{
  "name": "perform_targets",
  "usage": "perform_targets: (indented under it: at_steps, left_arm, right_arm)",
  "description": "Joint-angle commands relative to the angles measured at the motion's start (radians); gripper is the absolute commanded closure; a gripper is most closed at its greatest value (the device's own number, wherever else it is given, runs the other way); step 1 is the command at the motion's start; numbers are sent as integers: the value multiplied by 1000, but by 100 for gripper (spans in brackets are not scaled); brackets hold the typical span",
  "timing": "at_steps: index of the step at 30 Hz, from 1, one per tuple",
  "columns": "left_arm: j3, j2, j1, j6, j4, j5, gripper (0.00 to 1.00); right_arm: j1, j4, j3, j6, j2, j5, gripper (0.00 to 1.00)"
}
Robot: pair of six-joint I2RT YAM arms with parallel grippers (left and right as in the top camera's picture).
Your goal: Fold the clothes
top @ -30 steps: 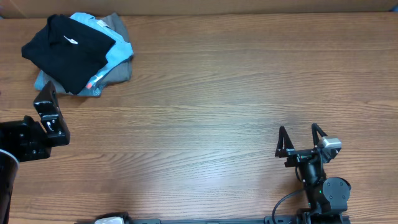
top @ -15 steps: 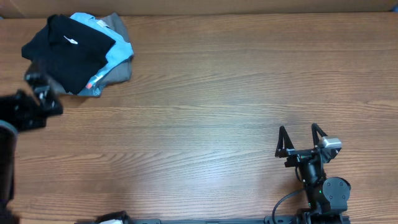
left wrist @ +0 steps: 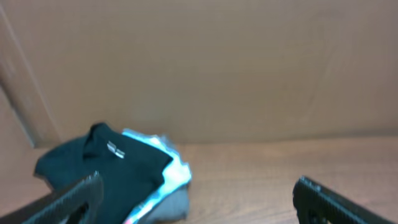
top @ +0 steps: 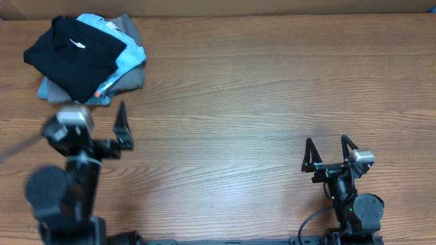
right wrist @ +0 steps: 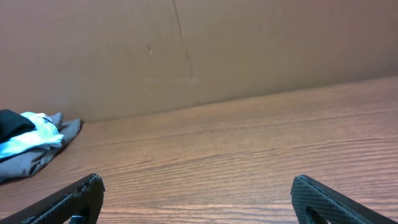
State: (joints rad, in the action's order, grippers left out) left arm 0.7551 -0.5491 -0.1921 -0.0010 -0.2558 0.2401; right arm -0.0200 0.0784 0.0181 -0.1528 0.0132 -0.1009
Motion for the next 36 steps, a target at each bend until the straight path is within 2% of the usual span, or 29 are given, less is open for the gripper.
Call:
perform_targets:
  at_steps: [1,6,13,17,21,36]
  left_arm:
    - [-212,149,10,-6,127,39,0]
    - [-471,331,28,-6,262,-10,0]
    - [-673,540,59,-6,287,-87,0]
    - [-751,546,63,-6,312,-90,0]
    - [-751,546,63,-6,192,-90,0]
    - [-750,544,63,-6,194,-90,0]
  right_arm:
    - [5,-5,-10,0,-6,-5,0]
    - [5,-5,-10,0,-6,-5,0]
    - [5,-5,-10,0,-6,-5,0]
    - [5,-5,-10,0,-6,-6,0]
    - [5,-5,-10,0,-6,-5,0]
    - [5,-5,-10,0,-6,-5,0]
